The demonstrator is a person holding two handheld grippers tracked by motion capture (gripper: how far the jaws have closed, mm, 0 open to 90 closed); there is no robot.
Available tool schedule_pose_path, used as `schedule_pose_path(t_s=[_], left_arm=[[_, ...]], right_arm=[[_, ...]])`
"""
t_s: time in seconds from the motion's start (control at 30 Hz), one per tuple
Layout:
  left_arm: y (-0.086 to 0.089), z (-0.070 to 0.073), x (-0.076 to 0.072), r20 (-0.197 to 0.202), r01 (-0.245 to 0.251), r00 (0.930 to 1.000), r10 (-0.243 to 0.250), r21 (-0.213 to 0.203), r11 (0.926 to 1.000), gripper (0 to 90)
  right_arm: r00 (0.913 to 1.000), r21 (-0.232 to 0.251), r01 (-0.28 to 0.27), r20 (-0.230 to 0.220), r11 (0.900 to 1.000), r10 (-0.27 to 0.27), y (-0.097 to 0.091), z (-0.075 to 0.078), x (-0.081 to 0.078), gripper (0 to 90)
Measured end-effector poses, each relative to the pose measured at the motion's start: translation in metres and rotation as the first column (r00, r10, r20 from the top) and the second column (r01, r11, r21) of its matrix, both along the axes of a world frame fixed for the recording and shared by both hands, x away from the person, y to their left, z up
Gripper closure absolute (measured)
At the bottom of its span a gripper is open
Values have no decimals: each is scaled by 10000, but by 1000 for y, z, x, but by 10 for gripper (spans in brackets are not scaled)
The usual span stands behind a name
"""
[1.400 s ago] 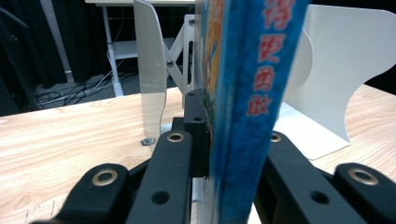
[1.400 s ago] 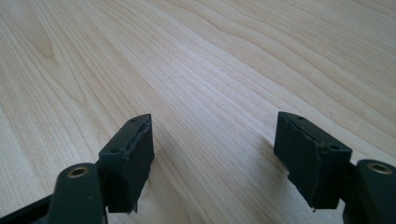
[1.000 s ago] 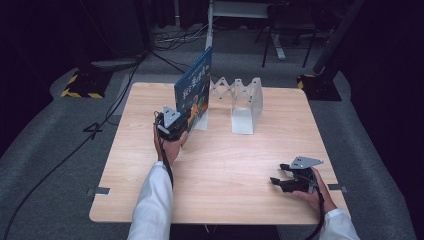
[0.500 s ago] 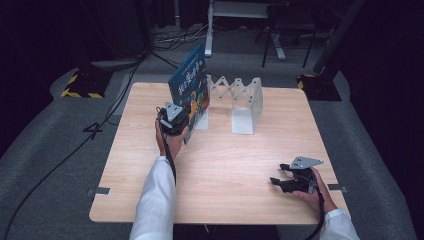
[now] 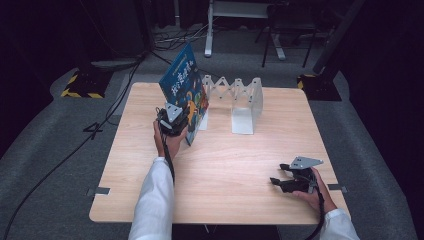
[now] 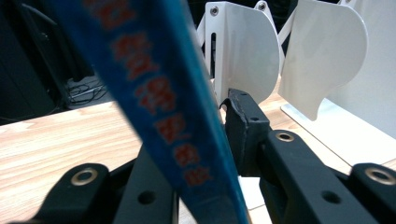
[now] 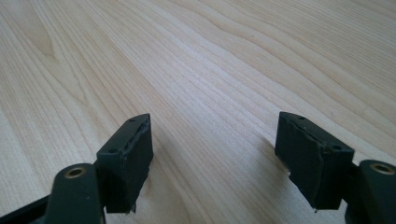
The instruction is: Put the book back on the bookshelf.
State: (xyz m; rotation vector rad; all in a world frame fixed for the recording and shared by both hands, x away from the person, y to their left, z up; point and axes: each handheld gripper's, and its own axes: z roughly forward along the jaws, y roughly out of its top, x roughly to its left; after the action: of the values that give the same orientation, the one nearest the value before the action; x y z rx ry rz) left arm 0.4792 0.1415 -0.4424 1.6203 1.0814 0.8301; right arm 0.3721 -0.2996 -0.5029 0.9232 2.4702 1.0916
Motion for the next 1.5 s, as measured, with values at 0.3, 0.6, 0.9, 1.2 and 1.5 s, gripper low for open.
schedule_pose_path(t_s=[0.3, 0.6, 0.9, 1.2, 1.5], left_arm=[[4, -1, -3, 14, -21, 10000, 22, -101, 9999, 709], [4, -2, -6, -4, 66, 10000, -66, 31, 10000, 691], [8, 1, -9, -89, 265, 9996, -265, 62, 9996, 641], [15, 10, -17, -109, 514, 9986, -515, -82, 9986, 543], [27, 19, -30, -302, 923, 9953, -916, 221, 9955, 502]], right_arm=[[10000, 1, -11, 7, 10000, 11, 0, 0, 0, 282], [10000, -15, 0, 6, 10000, 0, 0, 0, 0, 282], [10000, 3, -2, 8, 10000, 2, 0, 0, 0, 282], [10000, 1, 6, 10, 10000, -6, 0, 0, 0, 282], [10000, -2, 34, 9, 10000, -34, 0, 0, 0, 282]])
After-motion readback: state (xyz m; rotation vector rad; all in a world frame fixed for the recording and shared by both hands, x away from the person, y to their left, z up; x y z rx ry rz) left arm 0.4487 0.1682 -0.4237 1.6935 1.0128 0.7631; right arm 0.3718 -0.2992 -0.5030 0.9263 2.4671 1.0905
